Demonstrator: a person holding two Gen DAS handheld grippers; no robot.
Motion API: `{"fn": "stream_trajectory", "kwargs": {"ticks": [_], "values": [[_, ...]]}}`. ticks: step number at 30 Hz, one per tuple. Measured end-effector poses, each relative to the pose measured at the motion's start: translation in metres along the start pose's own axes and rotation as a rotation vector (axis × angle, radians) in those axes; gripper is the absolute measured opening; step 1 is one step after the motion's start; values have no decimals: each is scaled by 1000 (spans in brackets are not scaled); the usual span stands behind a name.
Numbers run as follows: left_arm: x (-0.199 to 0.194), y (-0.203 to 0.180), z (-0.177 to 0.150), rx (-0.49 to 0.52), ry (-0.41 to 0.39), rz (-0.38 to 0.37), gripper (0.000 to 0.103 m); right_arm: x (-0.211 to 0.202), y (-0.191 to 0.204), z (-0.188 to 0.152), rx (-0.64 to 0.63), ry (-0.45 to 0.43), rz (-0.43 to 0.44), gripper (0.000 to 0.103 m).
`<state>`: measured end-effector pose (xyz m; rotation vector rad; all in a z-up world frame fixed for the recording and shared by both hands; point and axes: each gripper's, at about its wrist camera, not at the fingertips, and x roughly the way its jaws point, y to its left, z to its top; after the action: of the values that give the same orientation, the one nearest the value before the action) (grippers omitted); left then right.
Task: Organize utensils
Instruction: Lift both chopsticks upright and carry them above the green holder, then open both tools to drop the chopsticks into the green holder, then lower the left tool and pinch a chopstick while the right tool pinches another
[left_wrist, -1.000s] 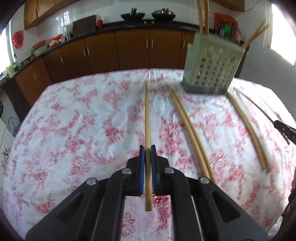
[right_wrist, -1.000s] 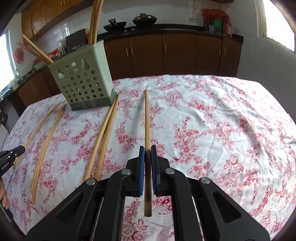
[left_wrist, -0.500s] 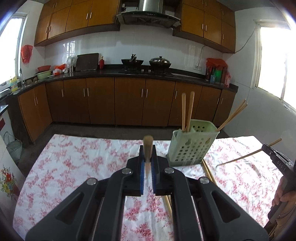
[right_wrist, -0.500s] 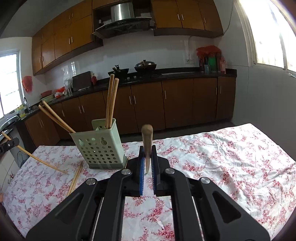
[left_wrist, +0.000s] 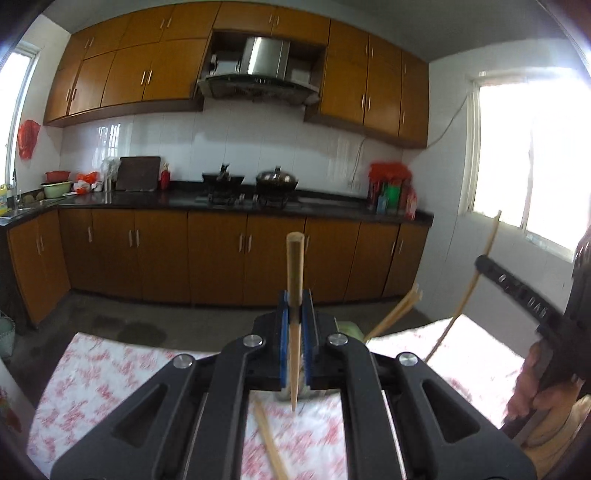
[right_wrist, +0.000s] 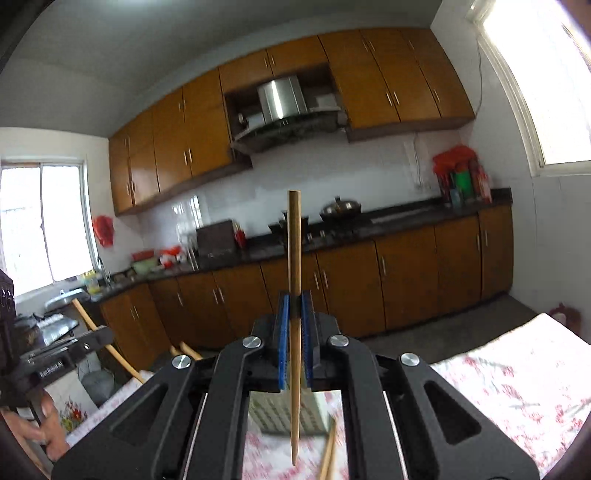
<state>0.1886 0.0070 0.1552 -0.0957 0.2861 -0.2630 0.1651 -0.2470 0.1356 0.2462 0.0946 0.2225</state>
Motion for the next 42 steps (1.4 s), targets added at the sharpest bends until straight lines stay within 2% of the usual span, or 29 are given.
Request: {"fn": "stream_trajectory", "kwargs": {"ticks": [6, 11, 17, 22, 23, 25, 26, 28, 32, 35, 38, 39, 41, 42], "values": [[26, -13, 37, -37, -100, 13, 8, 32, 14, 17, -13, -133, -36, 8], [57, -14, 40, -40, -130, 26, 8, 62, 16, -3, -34, -180, -88, 8], [97, -17, 9, -34, -68, 17, 8, 87, 7, -34, -27, -83, -113, 8], [104, -8, -2, -46, -34, 20, 8, 83, 2, -40, -3, -6, -99, 9], [102, -6, -3, -48, -37, 23, 10, 81, 2, -40, -1, 4, -93, 12], [97, -5, -1, -44, -41, 30, 14, 75, 2, -38, 0, 12, -86, 33], [92, -5, -1, -40, -43, 38, 15, 70, 2, -36, -1, 12, -85, 38], [84, -2, 0, -40, -45, 48, 23, 62, 2, -33, -3, 18, -81, 39], [57, 7, -1, -40, -38, 83, 26, 39, -4, -27, -16, 52, -109, 40], [31, 19, -15, -36, -17, 126, 33, 17, -16, -34, -29, 116, -148, 45], [11, 33, -42, -36, 22, 184, 37, 9, -30, -60, -20, 250, -177, 46], [7, 37, -53, -37, 46, 202, 37, 11, -37, -79, -8, 334, -169, 46], [9, 47, -84, -58, 138, 224, 37, 18, -43, -116, 15, 480, -141, 40], [10, 52, -97, -77, 175, 217, 37, 23, -45, -137, 37, 557, -123, 31]]}}
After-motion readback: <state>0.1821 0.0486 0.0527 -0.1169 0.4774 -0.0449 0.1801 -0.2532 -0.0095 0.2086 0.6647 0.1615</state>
